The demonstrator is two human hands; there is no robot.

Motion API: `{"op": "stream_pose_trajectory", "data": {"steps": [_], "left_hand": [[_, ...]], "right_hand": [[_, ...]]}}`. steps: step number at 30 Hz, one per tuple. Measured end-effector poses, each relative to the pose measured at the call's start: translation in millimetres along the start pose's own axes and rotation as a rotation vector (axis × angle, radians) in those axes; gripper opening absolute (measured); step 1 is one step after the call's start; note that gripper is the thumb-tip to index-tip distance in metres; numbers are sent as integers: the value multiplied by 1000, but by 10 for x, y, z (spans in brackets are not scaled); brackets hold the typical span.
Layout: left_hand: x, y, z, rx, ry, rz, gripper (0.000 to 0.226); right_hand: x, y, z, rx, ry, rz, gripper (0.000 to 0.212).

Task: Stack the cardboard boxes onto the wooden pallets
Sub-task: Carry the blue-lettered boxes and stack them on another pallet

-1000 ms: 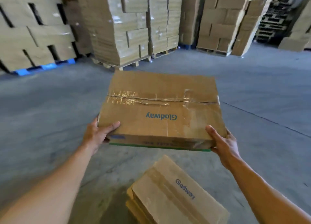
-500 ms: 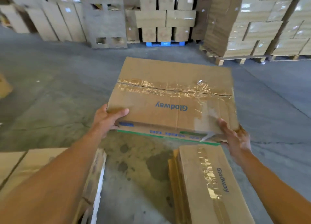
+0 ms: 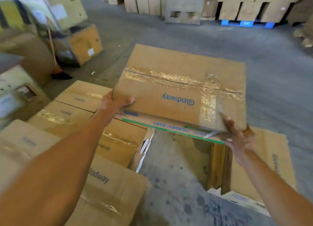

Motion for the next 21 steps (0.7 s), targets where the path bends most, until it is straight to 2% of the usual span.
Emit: {"op": "stream_pose_trajectory", "data": {"steps": [1, 3, 6, 8, 11, 15, 21], "left_hand": [[-59, -129, -75, 30, -8, -3, 47], [-159, -338, -233, 75, -22, -4, 57], [-259, -567, -466, 87, -45, 33, 62], [-298, -743, -564, 103, -45, 28, 64], [-328, -1047, -615, 119, -56, 25, 69], [-340, -1478, -620, 135, -51, 13, 70], [-593, -2623, -192, 150, -61, 16, 89]], "right_hand": [[34, 93, -43, -11, 8, 4, 76], [82, 223, -151, 2, -5, 30, 55], [230, 351, -363, -18, 43, 31, 58], [269, 456, -470, -27, 40, 11, 46], [255, 705, -637, 6, 64, 37, 43], [149, 1178, -849, -34, 29, 52, 46], [360, 2355, -1218, -17, -3, 28, 31]]}}
Point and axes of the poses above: each hand's wrist, its own z-axis towards the middle knuckle, its own y-axis out of the palm, x = y × z, the point moved 3 cm from there along z, towards the middle knuckle, and after that the axes turned 3 degrees about -y, right-handed, at the moved point
